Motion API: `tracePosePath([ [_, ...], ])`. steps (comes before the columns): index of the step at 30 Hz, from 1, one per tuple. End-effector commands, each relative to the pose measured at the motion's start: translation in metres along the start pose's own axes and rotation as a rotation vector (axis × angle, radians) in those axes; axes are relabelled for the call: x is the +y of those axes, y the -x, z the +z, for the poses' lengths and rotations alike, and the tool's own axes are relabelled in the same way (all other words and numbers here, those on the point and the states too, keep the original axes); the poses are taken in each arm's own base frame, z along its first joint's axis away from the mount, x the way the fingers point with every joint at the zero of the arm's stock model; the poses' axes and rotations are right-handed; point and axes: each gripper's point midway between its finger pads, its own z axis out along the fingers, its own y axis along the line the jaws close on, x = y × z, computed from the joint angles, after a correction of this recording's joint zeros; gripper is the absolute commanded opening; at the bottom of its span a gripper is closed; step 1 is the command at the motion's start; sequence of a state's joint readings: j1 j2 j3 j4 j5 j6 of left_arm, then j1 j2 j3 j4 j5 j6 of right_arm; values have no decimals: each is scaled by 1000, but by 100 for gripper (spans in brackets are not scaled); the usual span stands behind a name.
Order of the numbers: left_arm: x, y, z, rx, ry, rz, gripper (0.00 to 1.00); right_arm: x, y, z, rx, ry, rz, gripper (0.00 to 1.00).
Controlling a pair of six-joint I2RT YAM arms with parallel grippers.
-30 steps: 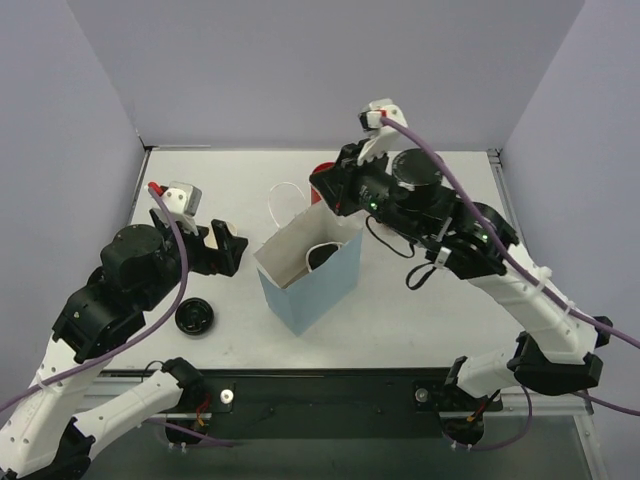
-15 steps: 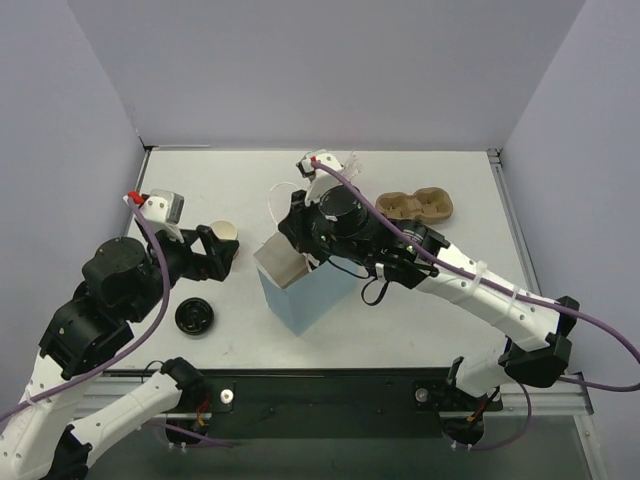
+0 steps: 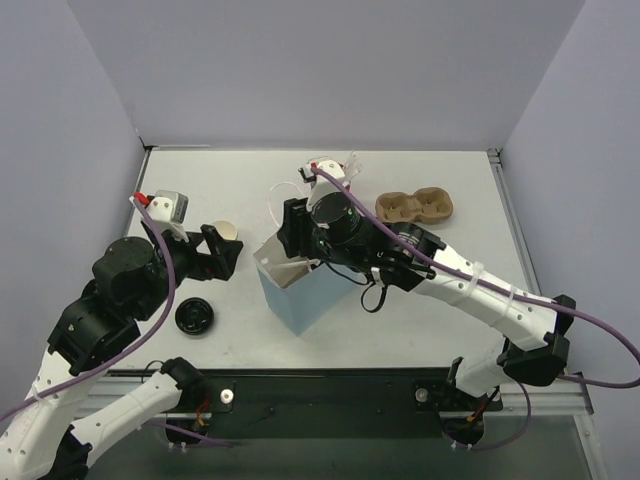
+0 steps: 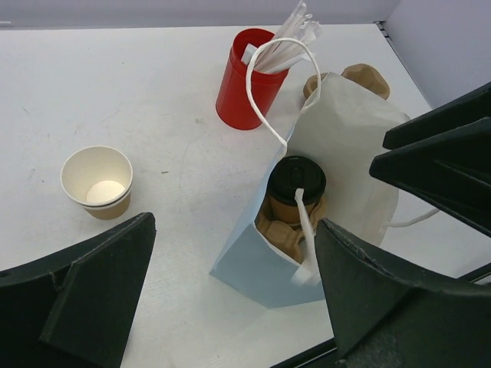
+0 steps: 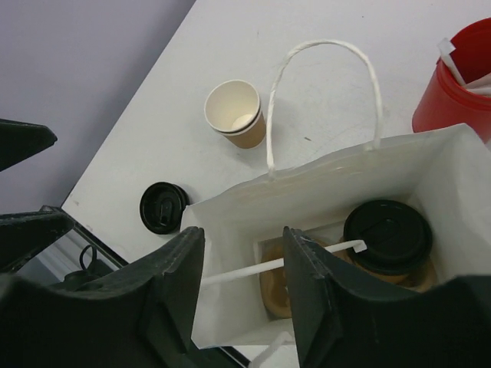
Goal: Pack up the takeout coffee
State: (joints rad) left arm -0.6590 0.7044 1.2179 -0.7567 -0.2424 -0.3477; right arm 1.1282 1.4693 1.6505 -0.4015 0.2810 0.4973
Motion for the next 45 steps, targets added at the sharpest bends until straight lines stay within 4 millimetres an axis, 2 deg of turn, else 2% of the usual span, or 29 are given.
tracePosePath([
  [1, -15, 38, -4, -102, -54, -24, 95, -19, 37, -38, -93, -67, -7, 48],
  [3, -22, 48, -4, -114, -77, -22, 95, -25, 38, -46, -88, -80, -23, 54],
  [6, -30, 53, -4, -106, -108, -13, 95, -37, 39, -60, -82, -116, -30, 60],
  [9, -37, 56, -5, -89, -135, 0, 95, -55, 38, -75, -89, -180, -7, 69],
  [11, -39, 57, -5, -81, -146, 3, 95, -68, 32, -84, -80, -223, 1, 79],
  [13, -42, 56, -7, -71, -161, 6, 95, -80, 29, -94, -88, -257, 23, 83],
  [14, -43, 57, -9, -74, -169, 8, 95, -85, 24, -98, -77, -269, 22, 100],
  [18, -49, 48, -9, -39, -209, 7, 95, -91, 19, -115, -78, -242, 28, 100],
  [24, -54, 35, -9, -12, -245, -16, 95, -103, 16, -131, -108, -251, 95, 100],
  [32, -48, 26, -10, 8, -230, -8, 95, -105, 15, -131, -110, -258, 92, 100],
  [45, -45, 28, -14, -9, -218, -10, 95, -105, 11, -125, -107, -268, 105, 100],
])
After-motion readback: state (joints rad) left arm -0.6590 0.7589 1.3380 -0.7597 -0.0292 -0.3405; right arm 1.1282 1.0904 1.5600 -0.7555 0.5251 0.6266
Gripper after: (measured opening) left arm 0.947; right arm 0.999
